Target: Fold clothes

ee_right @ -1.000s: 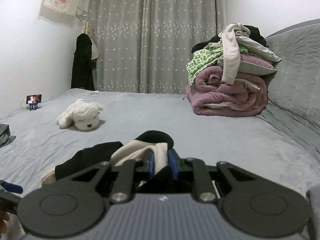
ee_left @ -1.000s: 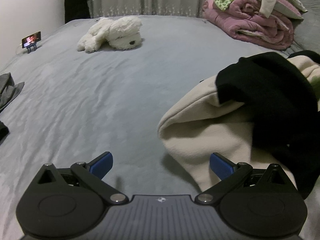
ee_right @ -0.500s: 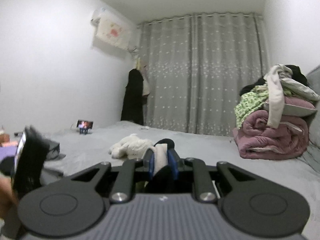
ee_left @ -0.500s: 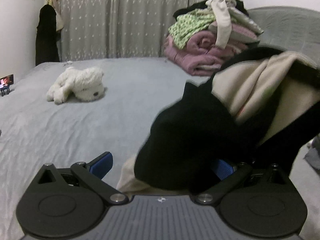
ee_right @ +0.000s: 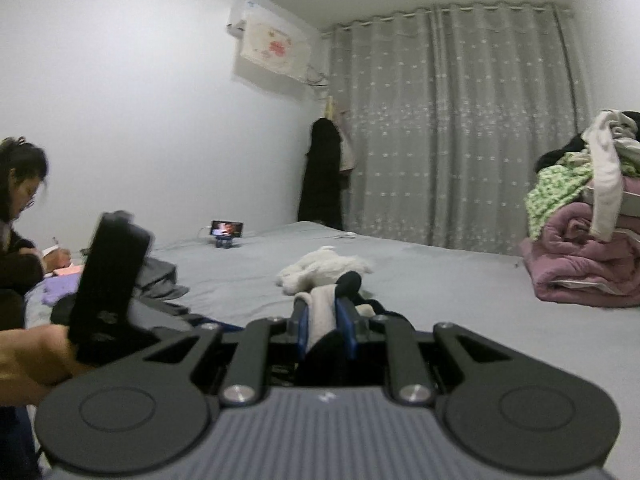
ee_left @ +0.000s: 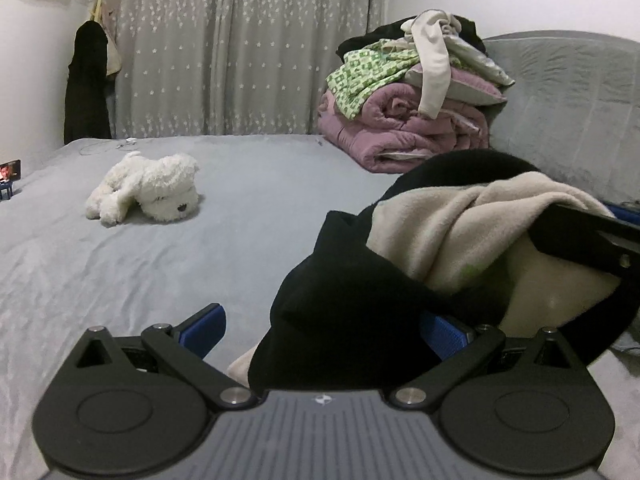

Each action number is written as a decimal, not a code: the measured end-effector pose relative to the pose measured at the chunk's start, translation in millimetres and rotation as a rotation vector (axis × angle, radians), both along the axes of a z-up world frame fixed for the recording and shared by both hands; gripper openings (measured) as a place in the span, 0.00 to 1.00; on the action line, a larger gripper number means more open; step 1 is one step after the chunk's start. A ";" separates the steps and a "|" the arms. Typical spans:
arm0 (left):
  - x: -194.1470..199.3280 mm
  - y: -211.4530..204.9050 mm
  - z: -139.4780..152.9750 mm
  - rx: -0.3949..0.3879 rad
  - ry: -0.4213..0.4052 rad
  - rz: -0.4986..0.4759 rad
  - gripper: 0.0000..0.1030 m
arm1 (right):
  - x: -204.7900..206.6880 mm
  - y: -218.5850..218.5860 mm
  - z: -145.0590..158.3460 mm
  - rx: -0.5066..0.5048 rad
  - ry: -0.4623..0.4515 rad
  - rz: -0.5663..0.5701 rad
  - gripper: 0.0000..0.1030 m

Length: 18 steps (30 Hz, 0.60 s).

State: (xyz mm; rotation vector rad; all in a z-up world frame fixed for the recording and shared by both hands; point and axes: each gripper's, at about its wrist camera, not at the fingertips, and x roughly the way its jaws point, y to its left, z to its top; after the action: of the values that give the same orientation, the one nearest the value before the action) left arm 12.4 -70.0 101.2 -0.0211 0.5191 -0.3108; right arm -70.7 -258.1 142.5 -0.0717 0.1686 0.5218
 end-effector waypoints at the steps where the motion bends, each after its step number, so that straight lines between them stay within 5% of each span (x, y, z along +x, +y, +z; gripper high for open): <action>1: 1.0 0.1 -0.5 -0.001 0.004 0.002 0.99 | -1.0 0.8 -0.3 0.001 0.002 0.009 0.16; 4: -1.2 2.7 -1.0 -0.035 0.002 -0.017 0.81 | -2.5 2.2 -0.9 0.001 0.007 0.010 0.16; 8: 1.2 4.8 -4.6 -0.054 0.047 -0.028 0.45 | -0.8 2.1 -2.2 0.010 0.022 0.015 0.16; 11: 4.1 5.4 -8.7 -0.061 0.095 -0.012 0.08 | 2.3 3.2 -2.3 0.007 0.026 0.026 0.16; 18: 2.9 43.7 1.4 -0.128 0.092 0.115 0.03 | 11.0 3.9 -8.4 -0.034 0.045 -0.007 0.16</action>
State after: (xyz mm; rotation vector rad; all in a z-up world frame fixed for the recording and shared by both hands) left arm 15.3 -26.4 102.6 -0.1896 0.5863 -0.2305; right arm -59.7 -254.2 134.1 -0.0923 0.2216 0.5142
